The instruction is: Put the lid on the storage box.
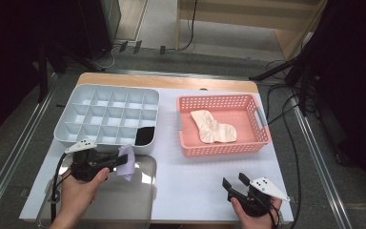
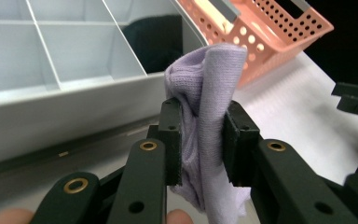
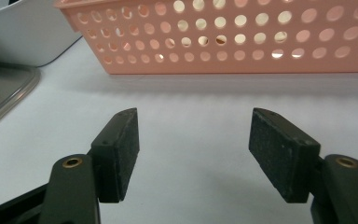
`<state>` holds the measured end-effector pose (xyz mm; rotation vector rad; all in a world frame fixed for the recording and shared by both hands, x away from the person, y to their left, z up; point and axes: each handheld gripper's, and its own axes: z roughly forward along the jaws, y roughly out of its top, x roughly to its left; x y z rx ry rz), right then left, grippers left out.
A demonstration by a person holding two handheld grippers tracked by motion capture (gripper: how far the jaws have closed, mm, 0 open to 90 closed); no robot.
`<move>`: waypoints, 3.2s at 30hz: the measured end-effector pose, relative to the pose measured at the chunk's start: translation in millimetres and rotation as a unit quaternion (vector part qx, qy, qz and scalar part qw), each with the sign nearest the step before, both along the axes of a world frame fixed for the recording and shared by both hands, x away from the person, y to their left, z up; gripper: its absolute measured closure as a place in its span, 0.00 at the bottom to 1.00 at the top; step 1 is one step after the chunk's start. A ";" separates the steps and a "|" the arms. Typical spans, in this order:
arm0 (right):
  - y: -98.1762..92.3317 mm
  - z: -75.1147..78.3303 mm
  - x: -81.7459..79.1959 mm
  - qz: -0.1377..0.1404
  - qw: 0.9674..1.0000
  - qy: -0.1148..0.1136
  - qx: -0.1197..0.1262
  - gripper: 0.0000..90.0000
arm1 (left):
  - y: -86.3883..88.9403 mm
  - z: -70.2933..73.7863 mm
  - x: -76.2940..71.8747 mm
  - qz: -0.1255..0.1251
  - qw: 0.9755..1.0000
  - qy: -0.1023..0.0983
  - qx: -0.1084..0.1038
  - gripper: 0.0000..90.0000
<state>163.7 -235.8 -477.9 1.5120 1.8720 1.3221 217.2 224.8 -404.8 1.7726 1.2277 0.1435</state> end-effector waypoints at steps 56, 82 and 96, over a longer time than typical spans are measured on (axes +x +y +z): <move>11.9 -11.7 1.5 0.018 1.000 0.022 -0.006 0.40 | -5.7 -14.4 82.2 0.099 0.993 -0.002 0.063 0.56; 12.2 -12.8 1.3 0.023 1.000 0.021 -0.003 0.40 | -8.2 -16.5 88.1 0.079 0.994 0.020 0.074 0.92; 12.6 -12.8 1.5 0.021 0.999 0.025 0.000 0.40 | -1.0 -13.1 83.2 0.075 0.995 0.009 0.067 0.98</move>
